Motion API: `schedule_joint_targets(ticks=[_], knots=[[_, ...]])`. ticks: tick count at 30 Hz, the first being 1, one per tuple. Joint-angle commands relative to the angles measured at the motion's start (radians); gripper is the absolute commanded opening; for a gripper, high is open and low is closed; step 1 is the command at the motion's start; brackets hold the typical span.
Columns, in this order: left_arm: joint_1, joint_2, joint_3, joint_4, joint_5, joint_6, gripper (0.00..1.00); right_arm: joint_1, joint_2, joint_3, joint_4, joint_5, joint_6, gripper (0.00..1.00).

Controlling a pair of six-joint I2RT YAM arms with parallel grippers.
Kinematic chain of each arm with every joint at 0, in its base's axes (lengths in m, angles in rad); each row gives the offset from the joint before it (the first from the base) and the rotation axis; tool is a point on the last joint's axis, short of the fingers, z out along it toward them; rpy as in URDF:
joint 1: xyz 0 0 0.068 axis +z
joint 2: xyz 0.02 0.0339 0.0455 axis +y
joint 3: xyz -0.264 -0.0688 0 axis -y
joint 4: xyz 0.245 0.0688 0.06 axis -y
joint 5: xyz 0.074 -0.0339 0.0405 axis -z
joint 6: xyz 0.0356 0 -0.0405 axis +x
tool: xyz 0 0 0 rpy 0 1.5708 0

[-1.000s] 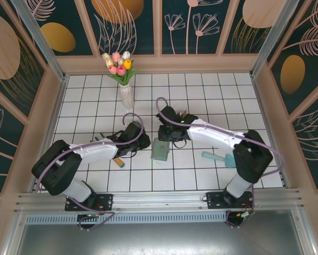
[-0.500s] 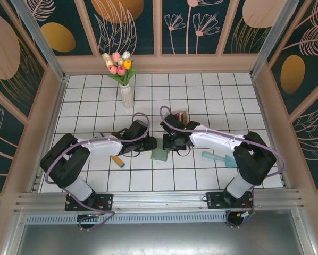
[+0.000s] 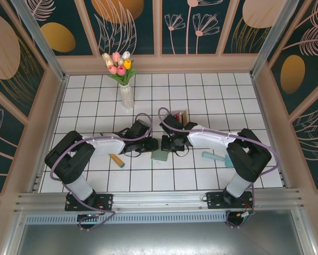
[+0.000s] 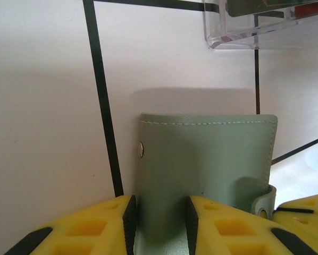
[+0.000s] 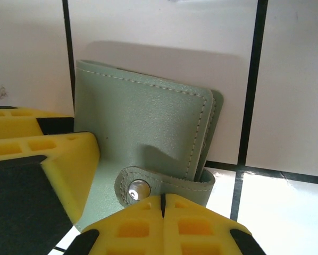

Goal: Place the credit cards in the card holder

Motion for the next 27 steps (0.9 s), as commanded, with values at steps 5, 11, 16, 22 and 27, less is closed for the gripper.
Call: schedule_joint_targets(ticks=[5, 11, 16, 22, 27], knots=[[0.003, 0.023, 0.007, -0.005, 0.006, 0.008, 0.31, -0.02, -0.008, 0.022, -0.022, 0.008, -0.016, 0.04], [0.002, 0.023, 0.004, -0.003, 0.006, 0.009, 0.31, -0.033, -0.008, 0.033, -0.005, -0.025, -0.029, 0.04], [0.003, 0.026, 0.002, 0.003, 0.01, 0.003, 0.31, -0.041, 0.009, 0.038, 0.008, -0.043, -0.042, 0.04], [0.002, 0.029, 0.005, 0.005, 0.014, 0.001, 0.31, -0.041, 0.046, 0.05, 0.015, -0.077, -0.057, 0.04], [0.002, 0.029, 0.002, 0.006, 0.013, 0.0, 0.31, -0.037, 0.048, 0.04, 0.01, -0.086, -0.064, 0.04]])
